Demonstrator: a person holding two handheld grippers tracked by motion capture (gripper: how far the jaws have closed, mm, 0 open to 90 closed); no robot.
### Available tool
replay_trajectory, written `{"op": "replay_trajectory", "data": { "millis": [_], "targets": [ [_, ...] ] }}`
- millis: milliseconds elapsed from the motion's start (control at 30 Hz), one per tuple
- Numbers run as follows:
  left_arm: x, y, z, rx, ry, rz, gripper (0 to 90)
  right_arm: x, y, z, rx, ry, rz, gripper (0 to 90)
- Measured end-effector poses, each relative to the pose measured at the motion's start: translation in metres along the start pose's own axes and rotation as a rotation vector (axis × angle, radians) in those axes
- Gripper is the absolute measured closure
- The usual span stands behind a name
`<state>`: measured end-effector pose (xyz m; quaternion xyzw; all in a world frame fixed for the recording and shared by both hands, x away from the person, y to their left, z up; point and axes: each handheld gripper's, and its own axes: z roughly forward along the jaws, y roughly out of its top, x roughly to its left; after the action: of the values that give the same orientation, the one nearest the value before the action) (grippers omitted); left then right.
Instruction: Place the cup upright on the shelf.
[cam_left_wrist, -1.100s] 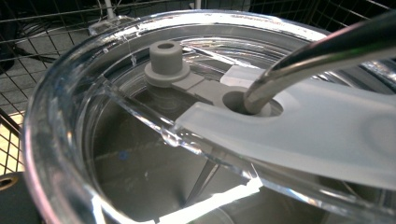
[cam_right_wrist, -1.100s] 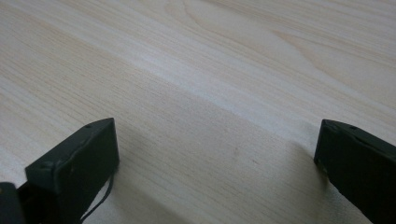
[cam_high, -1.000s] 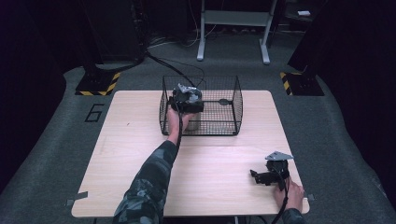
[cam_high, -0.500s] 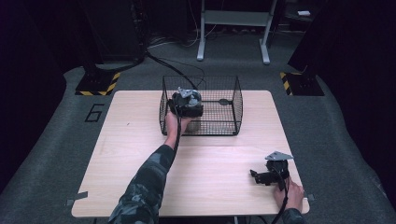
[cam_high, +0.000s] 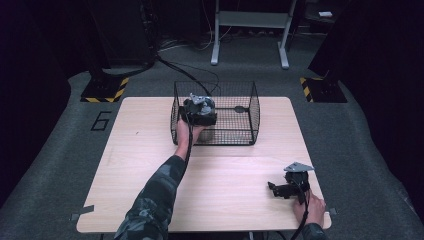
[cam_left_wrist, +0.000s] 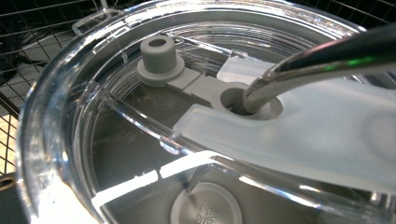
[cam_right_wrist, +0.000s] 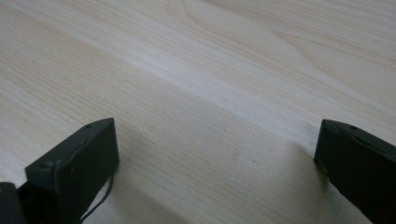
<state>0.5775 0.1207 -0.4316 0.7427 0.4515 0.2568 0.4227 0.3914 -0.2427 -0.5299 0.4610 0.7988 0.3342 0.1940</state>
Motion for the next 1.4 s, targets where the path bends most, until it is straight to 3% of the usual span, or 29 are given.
{"op": "replay_trajectory", "data": {
  "millis": [100,267,367,533,1000,1100,1133,1167,1200,1233,1400],
  "targets": [
    [-0.001,0.001,-0.002,0.024,-0.006,0.02,3.2,0.0,0.0,0.0,-0.001,0.0,0.003,0.0],
    [-0.002,0.006,-0.009,0.002,-0.011,0.027,0.3,0.0,0.0,0.0,0.0,0.0,0.001,0.0],
    [-0.001,0.01,-0.015,0.036,-0.035,0.046,0.1,0.0,0.0,0.0,-0.001,0.0,0.002,0.0],
    [0.002,0.01,-0.022,0.049,-0.055,0.047,0.1,0.0,0.0,0.0,0.0,0.0,0.001,0.0],
    [0.004,0.011,-0.068,0.047,-0.073,0.094,0.1,0.0,0.0,0.0,0.0,0.0,0.002,0.0],
    [0.003,0.004,-0.088,0.052,-0.079,0.101,0.1,0.0,0.0,0.0,-0.001,0.0,0.004,0.0],
    [0.003,0.004,-0.088,0.052,-0.079,0.101,0.1,0.0,0.0,0.0,0.0,0.0,0.004,0.0],
    [0.004,-0.001,-0.1,0.064,-0.077,0.115,0.1,0.0,0.0,0.0,-0.001,0.0,0.004,0.0],
    [0.004,-0.001,-0.1,0.064,-0.077,0.115,0.1,0.0,0.0,0.0,-0.001,0.0,0.004,0.0],
    [0.005,-0.008,-0.111,0.073,-0.071,0.125,0.1,0.0,0.0,0.0,-0.001,0.0,0.004,0.0],
    [0.01,-0.031,-0.13,0.091,-0.07,0.122,0.1,0.0,0.0,0.0,0.0,0.0,0.004,0.0]
  ]
}}
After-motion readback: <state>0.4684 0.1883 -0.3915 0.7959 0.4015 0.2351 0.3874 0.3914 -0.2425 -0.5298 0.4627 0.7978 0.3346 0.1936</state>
